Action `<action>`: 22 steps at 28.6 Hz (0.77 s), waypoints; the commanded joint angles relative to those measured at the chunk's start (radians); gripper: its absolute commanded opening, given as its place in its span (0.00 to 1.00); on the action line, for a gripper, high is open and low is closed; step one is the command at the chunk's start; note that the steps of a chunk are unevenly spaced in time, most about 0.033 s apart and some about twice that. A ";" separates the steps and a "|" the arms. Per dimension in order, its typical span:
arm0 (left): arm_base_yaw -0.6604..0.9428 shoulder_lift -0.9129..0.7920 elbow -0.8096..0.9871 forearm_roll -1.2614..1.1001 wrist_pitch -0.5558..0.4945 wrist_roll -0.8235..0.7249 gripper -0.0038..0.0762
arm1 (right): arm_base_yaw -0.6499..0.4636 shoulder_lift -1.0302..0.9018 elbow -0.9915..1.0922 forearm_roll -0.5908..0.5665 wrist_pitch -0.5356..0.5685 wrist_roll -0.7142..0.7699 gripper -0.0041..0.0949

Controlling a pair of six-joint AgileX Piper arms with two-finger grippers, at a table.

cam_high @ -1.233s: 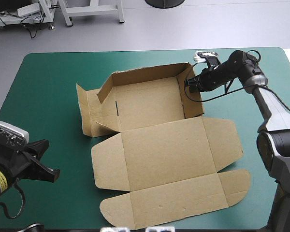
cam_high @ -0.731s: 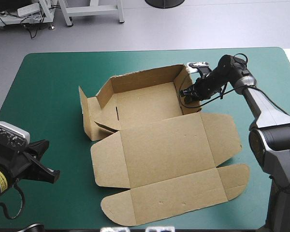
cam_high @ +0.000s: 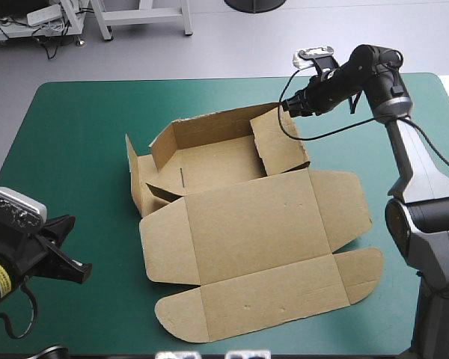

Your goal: Fold the box

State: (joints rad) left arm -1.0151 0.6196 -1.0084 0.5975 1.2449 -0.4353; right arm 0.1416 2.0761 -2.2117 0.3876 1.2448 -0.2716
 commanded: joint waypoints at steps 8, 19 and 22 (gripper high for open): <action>-0.002 0.009 -0.021 0.043 0.036 -0.002 0.04 | 0.001 0.053 -0.029 0.056 0.009 0.013 0.39; -0.002 0.009 -0.021 0.041 0.034 0.000 0.04 | 0.001 0.107 -0.018 0.113 0.009 0.024 0.03; -0.002 0.009 -0.021 0.037 0.034 0.000 0.04 | 0.001 0.109 -0.018 0.115 0.009 0.039 0.04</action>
State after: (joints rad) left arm -1.0151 0.6196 -1.0084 0.6011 1.2449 -0.4320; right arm 0.1416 2.2466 -2.2107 0.4577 1.2344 -0.2335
